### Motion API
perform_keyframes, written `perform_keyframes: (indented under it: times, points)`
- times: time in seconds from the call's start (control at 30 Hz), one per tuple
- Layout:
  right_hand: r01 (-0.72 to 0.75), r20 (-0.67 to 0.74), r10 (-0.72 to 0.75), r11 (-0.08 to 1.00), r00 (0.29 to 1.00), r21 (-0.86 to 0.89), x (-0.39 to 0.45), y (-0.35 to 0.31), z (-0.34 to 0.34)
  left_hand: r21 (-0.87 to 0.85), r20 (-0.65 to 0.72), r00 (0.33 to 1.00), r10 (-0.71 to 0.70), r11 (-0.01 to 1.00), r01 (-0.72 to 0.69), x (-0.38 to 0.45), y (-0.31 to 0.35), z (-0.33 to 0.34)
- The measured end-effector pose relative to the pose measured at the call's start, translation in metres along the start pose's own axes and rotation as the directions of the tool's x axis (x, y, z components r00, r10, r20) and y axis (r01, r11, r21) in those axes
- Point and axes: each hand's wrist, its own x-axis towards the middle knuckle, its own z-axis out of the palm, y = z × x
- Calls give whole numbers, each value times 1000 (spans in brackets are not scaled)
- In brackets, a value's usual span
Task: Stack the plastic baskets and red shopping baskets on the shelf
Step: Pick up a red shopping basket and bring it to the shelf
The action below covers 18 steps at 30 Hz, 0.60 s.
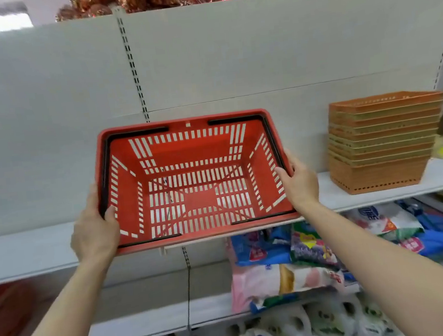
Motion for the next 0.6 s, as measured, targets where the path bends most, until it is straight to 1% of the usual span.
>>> perform_keyframes:
  times: [0.17, 0.37, 0.43, 0.6]
  points:
    - [-82, -26, 79, 984, 997, -158, 52, 38, -43, -26, 155, 988, 16, 1000, -12, 22, 61, 65]
    - [-189, -53, 182, 955, 982, -230, 86, 100, -76, -24, 260, 965, 46, 999, -41, 24, 117, 135]
    - [-196, -11, 200, 950, 980, -245, 104, 116, -85, -21, 290, 956, 45, 999, -41, 27, 135, 153]
    - [-220, 88, 256, 929, 963, -296, 159, 154, -99, 44, 354, 935, -16, 999, 1, 32, 167, 196]
